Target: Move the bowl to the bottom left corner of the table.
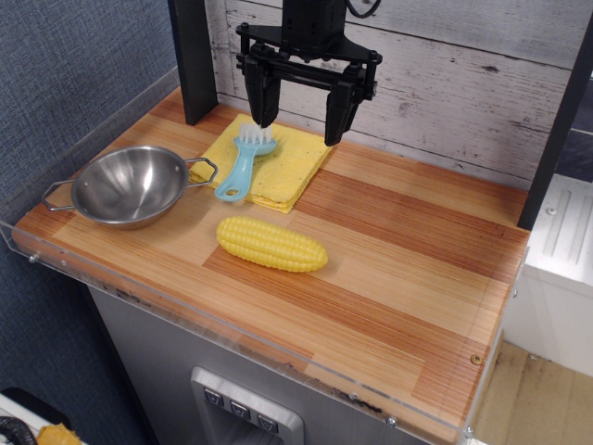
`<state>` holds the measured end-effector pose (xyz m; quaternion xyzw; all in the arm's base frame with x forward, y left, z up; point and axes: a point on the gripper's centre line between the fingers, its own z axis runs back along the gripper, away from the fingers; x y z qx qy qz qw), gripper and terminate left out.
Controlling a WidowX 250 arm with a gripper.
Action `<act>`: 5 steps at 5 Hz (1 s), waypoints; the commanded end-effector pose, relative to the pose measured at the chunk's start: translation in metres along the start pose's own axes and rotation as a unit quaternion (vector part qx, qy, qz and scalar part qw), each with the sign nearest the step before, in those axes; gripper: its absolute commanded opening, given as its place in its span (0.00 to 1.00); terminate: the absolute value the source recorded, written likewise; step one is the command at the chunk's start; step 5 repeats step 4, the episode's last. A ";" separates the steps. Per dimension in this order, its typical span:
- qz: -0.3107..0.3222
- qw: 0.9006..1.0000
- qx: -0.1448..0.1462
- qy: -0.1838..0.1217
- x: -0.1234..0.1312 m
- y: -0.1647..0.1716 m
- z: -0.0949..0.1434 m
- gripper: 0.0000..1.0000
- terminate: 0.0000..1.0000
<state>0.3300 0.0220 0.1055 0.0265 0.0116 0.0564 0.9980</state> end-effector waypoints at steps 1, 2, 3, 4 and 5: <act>-0.006 0.999 0.010 -0.039 -0.009 0.006 0.026 1.00 0.00; -0.038 0.998 0.017 -0.047 -0.007 0.005 0.026 1.00 0.00; -0.038 0.998 0.017 -0.047 -0.007 0.005 0.026 1.00 0.00; -0.038 0.998 0.017 -0.047 -0.007 0.005 0.026 1.00 1.00; -0.038 0.998 0.017 -0.047 -0.007 0.005 0.026 1.00 1.00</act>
